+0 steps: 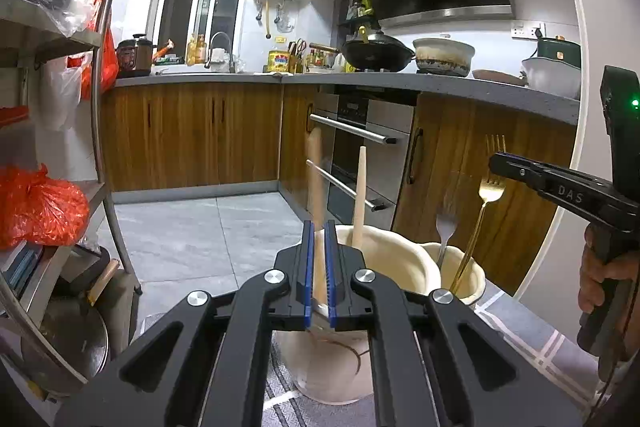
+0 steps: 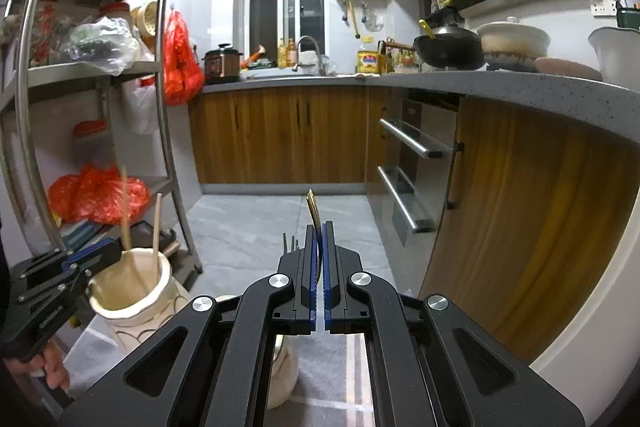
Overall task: Organize utensils
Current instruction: 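Release chopstick into tall pot with left tool while right releases fork into short pot, then move both open tools back over the remaining utensils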
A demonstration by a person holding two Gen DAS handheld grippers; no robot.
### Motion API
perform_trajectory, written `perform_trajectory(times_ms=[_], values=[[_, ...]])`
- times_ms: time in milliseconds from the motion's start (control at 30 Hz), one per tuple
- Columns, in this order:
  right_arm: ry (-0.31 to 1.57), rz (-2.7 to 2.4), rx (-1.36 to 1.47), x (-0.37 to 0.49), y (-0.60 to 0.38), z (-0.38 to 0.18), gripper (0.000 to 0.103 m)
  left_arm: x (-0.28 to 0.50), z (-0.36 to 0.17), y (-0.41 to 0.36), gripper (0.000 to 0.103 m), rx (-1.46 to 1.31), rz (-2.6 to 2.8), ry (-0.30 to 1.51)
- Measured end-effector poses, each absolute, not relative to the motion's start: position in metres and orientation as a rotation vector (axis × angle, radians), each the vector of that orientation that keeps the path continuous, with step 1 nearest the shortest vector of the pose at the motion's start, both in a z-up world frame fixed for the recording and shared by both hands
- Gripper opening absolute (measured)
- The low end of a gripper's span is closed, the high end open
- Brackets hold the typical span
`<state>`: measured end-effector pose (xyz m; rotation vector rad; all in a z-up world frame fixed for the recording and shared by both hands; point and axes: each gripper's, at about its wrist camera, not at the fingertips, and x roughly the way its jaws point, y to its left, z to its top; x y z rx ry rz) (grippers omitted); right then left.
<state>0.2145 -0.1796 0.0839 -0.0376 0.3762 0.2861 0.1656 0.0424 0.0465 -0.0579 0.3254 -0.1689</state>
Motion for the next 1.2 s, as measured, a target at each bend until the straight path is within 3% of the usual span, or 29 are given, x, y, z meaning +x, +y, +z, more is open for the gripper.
perform_trajectory(times_ms=[133, 233, 300, 367, 500, 533, 600, 733, 767, 1200], values=[[0.392, 0.282, -0.034, 0.217, -0.181, 0.084, 0.003, 0.161, 0.050, 0.045, 0.022, -0.055, -0.157, 0.318], [0.405, 0.283, -0.018, 0.219, -0.185, 0.084, 0.004, 0.156, 0.052, 0.046, 0.023, -0.037, -0.145, 0.321], [0.414, 0.298, -0.002, 0.220, -0.186, 0.084, 0.011, 0.152, 0.052, 0.047, 0.025, -0.023, -0.136, 0.333], [0.403, 0.307, 0.006, 0.218, -0.187, 0.085, 0.029, 0.147, 0.052, 0.048, 0.037, -0.022, -0.134, 0.340], [0.385, 0.329, 0.017, 0.211, -0.190, 0.088, 0.045, 0.137, 0.053, 0.051, 0.048, -0.022, -0.131, 0.342], [0.376, 0.336, 0.024, 0.209, -0.191, 0.089, 0.057, 0.135, 0.054, 0.051, 0.052, -0.021, -0.128, 0.340], [0.359, 0.345, 0.029, 0.203, -0.194, 0.091, 0.071, 0.129, 0.054, 0.051, 0.061, -0.020, -0.129, 0.338], [0.334, 0.372, 0.058, 0.192, -0.203, 0.094, 0.096, 0.120, 0.057, 0.046, 0.090, -0.012, -0.129, 0.326], [0.325, 0.373, 0.069, 0.187, -0.207, 0.095, 0.097, 0.117, 0.058, 0.044, 0.098, -0.009, -0.127, 0.322], [0.303, 0.354, 0.081, 0.141, -0.233, 0.091, 0.098, 0.085, 0.069, 0.033, 0.098, -0.007, -0.122, 0.307]])
